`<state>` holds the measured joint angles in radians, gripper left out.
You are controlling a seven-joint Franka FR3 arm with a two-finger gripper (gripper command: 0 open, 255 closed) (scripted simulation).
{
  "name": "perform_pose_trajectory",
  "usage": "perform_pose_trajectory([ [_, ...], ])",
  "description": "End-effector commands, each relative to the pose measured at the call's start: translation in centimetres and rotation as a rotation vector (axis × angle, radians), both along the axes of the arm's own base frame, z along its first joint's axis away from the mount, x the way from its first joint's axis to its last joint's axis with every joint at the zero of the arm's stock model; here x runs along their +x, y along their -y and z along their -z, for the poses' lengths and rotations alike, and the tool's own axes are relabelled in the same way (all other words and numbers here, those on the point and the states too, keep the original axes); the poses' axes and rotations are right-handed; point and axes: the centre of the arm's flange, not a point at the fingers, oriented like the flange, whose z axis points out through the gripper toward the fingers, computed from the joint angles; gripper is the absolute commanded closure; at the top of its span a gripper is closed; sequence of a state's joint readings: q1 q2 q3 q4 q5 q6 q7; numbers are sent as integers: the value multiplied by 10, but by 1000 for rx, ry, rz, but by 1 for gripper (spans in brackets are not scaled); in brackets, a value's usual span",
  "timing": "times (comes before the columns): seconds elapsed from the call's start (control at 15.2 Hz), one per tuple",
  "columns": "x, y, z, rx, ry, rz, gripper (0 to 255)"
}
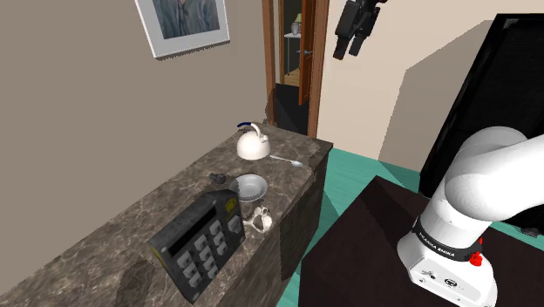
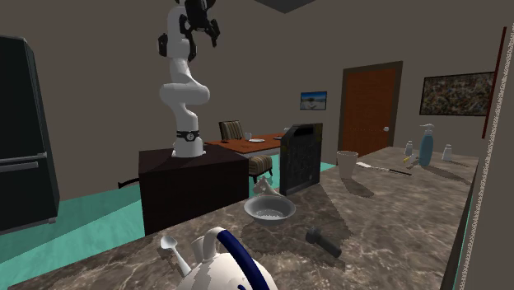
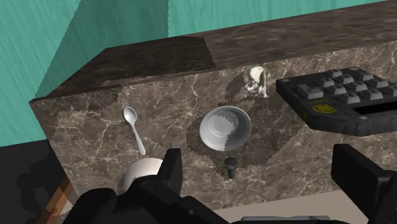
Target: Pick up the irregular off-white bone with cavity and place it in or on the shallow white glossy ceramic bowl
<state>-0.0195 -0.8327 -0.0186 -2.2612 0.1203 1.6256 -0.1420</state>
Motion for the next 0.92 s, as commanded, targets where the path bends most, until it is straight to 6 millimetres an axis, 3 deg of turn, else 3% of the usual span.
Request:
perform_pose_trajectory([
  [0.0, 0, 0, 0, 0, 0, 0, 0],
  [0.86, 56, -60, 152, -13, -35, 38, 0],
])
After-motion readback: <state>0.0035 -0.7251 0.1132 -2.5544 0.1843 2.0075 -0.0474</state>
